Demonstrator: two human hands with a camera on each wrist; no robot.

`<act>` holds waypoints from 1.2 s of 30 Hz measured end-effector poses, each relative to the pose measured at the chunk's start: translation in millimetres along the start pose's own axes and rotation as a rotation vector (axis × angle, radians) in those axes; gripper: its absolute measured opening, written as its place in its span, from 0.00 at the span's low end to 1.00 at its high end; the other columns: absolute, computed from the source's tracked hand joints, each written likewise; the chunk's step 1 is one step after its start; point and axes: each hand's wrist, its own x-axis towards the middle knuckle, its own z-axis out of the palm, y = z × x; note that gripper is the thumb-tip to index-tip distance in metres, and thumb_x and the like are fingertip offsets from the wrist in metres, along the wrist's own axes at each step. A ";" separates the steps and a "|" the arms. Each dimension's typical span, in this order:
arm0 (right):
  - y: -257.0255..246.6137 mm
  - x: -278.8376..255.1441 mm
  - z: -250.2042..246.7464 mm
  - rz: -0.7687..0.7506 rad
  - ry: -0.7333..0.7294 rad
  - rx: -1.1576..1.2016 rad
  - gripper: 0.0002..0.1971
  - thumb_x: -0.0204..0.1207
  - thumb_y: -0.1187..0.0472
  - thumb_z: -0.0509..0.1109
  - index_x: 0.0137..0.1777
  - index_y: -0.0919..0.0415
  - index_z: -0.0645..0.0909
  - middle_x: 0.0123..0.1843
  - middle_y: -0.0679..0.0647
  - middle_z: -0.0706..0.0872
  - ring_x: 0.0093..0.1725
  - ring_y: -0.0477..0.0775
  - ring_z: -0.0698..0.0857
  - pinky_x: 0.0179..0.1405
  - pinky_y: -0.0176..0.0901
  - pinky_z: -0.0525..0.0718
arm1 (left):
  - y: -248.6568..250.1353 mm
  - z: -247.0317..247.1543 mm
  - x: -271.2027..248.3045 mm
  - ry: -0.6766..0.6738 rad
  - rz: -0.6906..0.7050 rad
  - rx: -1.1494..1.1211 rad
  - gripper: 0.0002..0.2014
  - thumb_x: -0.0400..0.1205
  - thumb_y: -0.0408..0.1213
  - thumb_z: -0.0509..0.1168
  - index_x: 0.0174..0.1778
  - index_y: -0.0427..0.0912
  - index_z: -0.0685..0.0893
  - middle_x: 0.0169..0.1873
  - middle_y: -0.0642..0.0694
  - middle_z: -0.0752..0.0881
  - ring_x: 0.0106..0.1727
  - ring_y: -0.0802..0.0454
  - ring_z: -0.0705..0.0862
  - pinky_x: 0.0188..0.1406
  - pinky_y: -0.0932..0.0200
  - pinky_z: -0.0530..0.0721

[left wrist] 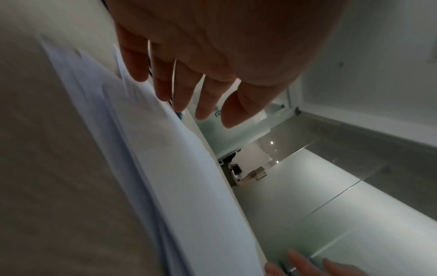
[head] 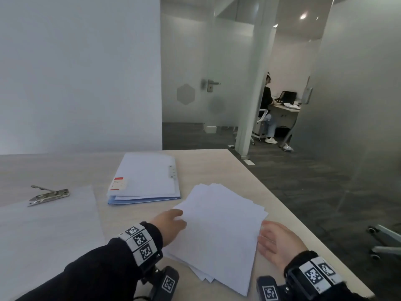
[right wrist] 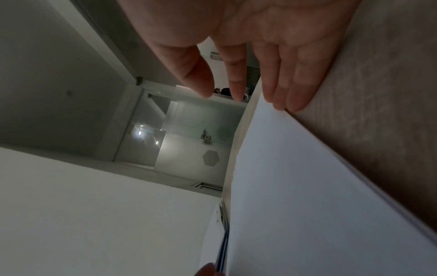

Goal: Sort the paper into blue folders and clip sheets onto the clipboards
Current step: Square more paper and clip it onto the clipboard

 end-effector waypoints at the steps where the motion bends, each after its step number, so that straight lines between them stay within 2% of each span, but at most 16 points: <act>1: -0.6 -4.5 -1.2 0.024 -0.004 0.025 0.08 0.80 0.61 0.66 0.58 0.59 0.79 0.64 0.61 0.81 0.64 0.62 0.81 0.67 0.60 0.80 | 1.8 3.2 0.3 -0.015 -0.027 0.083 0.27 0.78 0.50 0.63 0.76 0.54 0.73 0.74 0.47 0.76 0.71 0.46 0.77 0.68 0.61 0.72; 3: -1.7 -12.5 -3.2 0.072 -0.004 0.084 0.09 0.79 0.59 0.67 0.58 0.59 0.79 0.66 0.62 0.78 0.64 0.63 0.81 0.67 0.63 0.79 | 1.7 7.1 1.6 -0.027 -0.066 0.208 0.34 0.70 0.59 0.60 0.76 0.61 0.70 0.77 0.47 0.73 0.74 0.44 0.74 0.74 0.56 0.71; 4: -2.0 -16.4 -4.2 0.091 -0.005 0.108 0.09 0.79 0.59 0.68 0.57 0.59 0.79 0.68 0.62 0.77 0.64 0.64 0.81 0.67 0.65 0.79 | 0.5 8.9 3.2 -0.037 -0.074 0.238 0.35 0.68 0.60 0.58 0.75 0.62 0.70 0.76 0.48 0.73 0.74 0.44 0.74 0.74 0.56 0.71; 6: -2.1 -22.3 -5.7 0.117 -0.006 0.151 0.13 0.78 0.59 0.68 0.62 0.59 0.78 0.72 0.63 0.75 0.65 0.65 0.80 0.64 0.67 0.80 | -0.2 12.4 3.2 -0.044 -0.050 0.286 0.33 0.70 0.59 0.58 0.75 0.61 0.70 0.76 0.48 0.74 0.74 0.45 0.74 0.73 0.56 0.71; 8: -1.8 -25.4 -5.9 0.134 0.004 0.187 0.18 0.78 0.59 0.67 0.67 0.60 0.75 0.73 0.63 0.75 0.65 0.66 0.81 0.54 0.66 0.85 | 0.5 15.6 2.0 -0.030 -0.015 0.300 0.29 0.75 0.56 0.59 0.75 0.59 0.72 0.75 0.49 0.76 0.73 0.47 0.75 0.73 0.57 0.71; 10: -1.1 -28.0 -5.9 0.143 0.004 0.214 0.19 0.77 0.61 0.67 0.68 0.60 0.74 0.70 0.63 0.76 0.62 0.64 0.82 0.41 0.61 0.88 | -0.2 15.8 1.7 -0.005 -0.002 0.290 0.24 0.78 0.52 0.61 0.73 0.58 0.75 0.72 0.50 0.78 0.71 0.47 0.76 0.72 0.59 0.73; 12: -1.3 -29.5 -6.9 0.144 0.000 0.222 0.19 0.77 0.61 0.67 0.68 0.59 0.73 0.70 0.63 0.75 0.60 0.64 0.83 0.36 0.61 0.89 | -0.3 13.7 3.3 0.024 -0.003 0.262 0.24 0.78 0.52 0.62 0.71 0.59 0.77 0.73 0.49 0.77 0.70 0.47 0.77 0.71 0.58 0.74; 15: -2.3 -31.4 -6.5 0.148 -0.003 0.232 0.20 0.78 0.62 0.67 0.69 0.58 0.72 0.71 0.63 0.74 0.58 0.64 0.83 0.38 0.64 0.89 | 0.6 11.1 2.8 0.004 -0.010 0.335 0.29 0.79 0.54 0.60 0.78 0.56 0.68 0.79 0.49 0.69 0.78 0.46 0.68 0.78 0.54 0.67; 17: -2.5 -32.4 -5.7 0.152 -0.004 0.237 0.19 0.77 0.61 0.67 0.68 0.57 0.73 0.70 0.63 0.75 0.60 0.63 0.83 0.40 0.66 0.88 | 1.0 11.7 2.3 -0.026 -0.029 0.404 0.31 0.79 0.56 0.57 0.80 0.55 0.65 0.80 0.50 0.68 0.80 0.46 0.66 0.79 0.53 0.65; 20: -3.4 -33.3 -5.1 0.155 -0.021 0.251 0.19 0.76 0.61 0.67 0.67 0.57 0.73 0.66 0.64 0.78 0.62 0.64 0.82 0.45 0.69 0.87 | 1.1 13.2 1.6 -0.040 -0.031 0.424 0.34 0.74 0.60 0.57 0.78 0.57 0.67 0.77 0.51 0.73 0.77 0.46 0.70 0.76 0.52 0.68; 24: -4.2 -32.7 -6.0 0.153 -0.022 0.277 0.19 0.76 0.61 0.66 0.68 0.57 0.72 0.61 0.65 0.80 0.60 0.65 0.83 0.50 0.70 0.86 | 3.2 12.3 0.0 -0.033 -0.015 0.406 0.31 0.76 0.57 0.59 0.77 0.56 0.69 0.75 0.52 0.74 0.75 0.46 0.73 0.76 0.51 0.69; 29: -4.6 -29.6 -6.1 0.148 -0.022 0.258 0.21 0.76 0.62 0.67 0.69 0.55 0.71 0.63 0.67 0.82 0.59 0.68 0.86 0.51 0.65 0.87 | 11.4 7.9 2.7 -0.003 -0.009 0.306 0.32 0.78 0.52 0.62 0.79 0.50 0.67 0.76 0.46 0.74 0.73 0.45 0.75 0.73 0.55 0.73; 33: -2.8 -23.3 -3.0 0.164 -0.035 0.222 0.16 0.75 0.63 0.65 0.63 0.61 0.75 0.54 0.67 0.87 0.48 0.62 0.85 0.38 0.52 0.83 | 17.9 9.2 3.1 -0.011 -0.038 0.299 0.28 0.80 0.49 0.62 0.76 0.44 0.71 0.72 0.44 0.77 0.71 0.45 0.78 0.68 0.58 0.74; 36: -0.3 -18.6 3.7 0.186 -0.089 0.142 0.13 0.76 0.60 0.65 0.57 0.64 0.80 0.48 0.63 0.89 0.42 0.62 0.85 0.32 0.46 0.83 | 19.7 10.5 -1.3 -0.081 -0.023 0.344 0.25 0.81 0.48 0.61 0.73 0.42 0.74 0.70 0.45 0.79 0.71 0.46 0.78 0.64 0.60 0.73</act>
